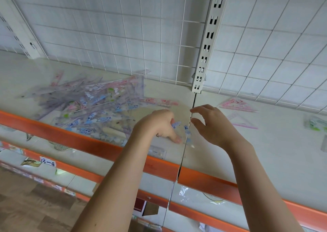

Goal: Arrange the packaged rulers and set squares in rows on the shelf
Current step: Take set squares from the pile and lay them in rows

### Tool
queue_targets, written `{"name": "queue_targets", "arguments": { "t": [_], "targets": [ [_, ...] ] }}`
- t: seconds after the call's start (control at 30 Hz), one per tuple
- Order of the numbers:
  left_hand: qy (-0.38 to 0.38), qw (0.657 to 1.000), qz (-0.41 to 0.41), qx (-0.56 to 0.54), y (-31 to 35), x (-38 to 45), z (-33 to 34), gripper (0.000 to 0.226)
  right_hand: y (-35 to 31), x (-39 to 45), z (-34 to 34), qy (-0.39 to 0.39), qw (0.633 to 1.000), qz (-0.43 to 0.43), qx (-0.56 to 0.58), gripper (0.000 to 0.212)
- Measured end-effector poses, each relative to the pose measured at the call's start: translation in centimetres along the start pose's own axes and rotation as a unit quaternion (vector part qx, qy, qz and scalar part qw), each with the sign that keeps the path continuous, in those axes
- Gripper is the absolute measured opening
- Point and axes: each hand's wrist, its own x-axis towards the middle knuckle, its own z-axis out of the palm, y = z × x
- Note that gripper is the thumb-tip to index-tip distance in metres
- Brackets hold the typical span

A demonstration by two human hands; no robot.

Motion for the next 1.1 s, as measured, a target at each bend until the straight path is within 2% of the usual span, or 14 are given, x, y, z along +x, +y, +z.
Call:
{"name": "queue_targets", "arguments": {
  "t": [0.1, 0.2, 0.3, 0.43, 0.5, 0.63, 0.83, 0.97, 1.1],
  "targets": [
    [0.079, 0.995, 0.041, -0.055, -0.7, -0.4, 0.1, 0.023, 0.1, 0.0, -0.2, 0.004, 1.000, 0.000, 0.001, 0.033],
    [0.184, 0.971, 0.074, -0.135, -1.9, -1.8, -0.5, 0.020, 0.1, 0.4, -0.4, 0.005, 1.000, -0.003, 0.000, 0.032],
    [0.253, 0.942, 0.073, -0.207, -3.8, -3.6, -1.4, 0.014, -0.6, 1.8, -0.6, -0.004, 1.000, -0.020, -0.009, 0.033],
    [0.346, 0.903, 0.058, -0.248, -6.6, -5.6, -2.3, 0.015, -2.7, 5.4, 0.1, -0.030, 0.997, -0.062, -0.024, 0.035],
    [0.392, 0.880, 0.041, -0.266, -7.7, -6.6, -2.6, 0.006, -4.0, 7.2, 0.7, -0.046, 0.996, -0.070, -0.034, 0.039],
    [0.472, 0.828, 0.007, -0.303, -9.3, -8.3, -2.8, 0.022, -6.2, 9.8, 2.4, -0.082, 0.991, -0.085, -0.062, 0.049],
    [0.479, 0.825, -0.004, -0.302, -10.6, -9.5, -3.0, 0.023, -7.9, 11.1, 4.4, -0.126, 0.984, -0.090, -0.085, 0.050],
    [0.460, 0.827, 0.012, -0.322, -10.7, -9.7, -3.3, 0.020, -8.2, 11.0, 5.3, -0.106, 0.986, -0.101, -0.083, 0.052],
    [0.457, 0.834, 0.005, -0.310, -11.3, -9.3, -3.6, 0.028, -8.6, 11.3, 5.5, -0.107, 0.984, -0.104, -0.096, 0.052]
  ]
}}
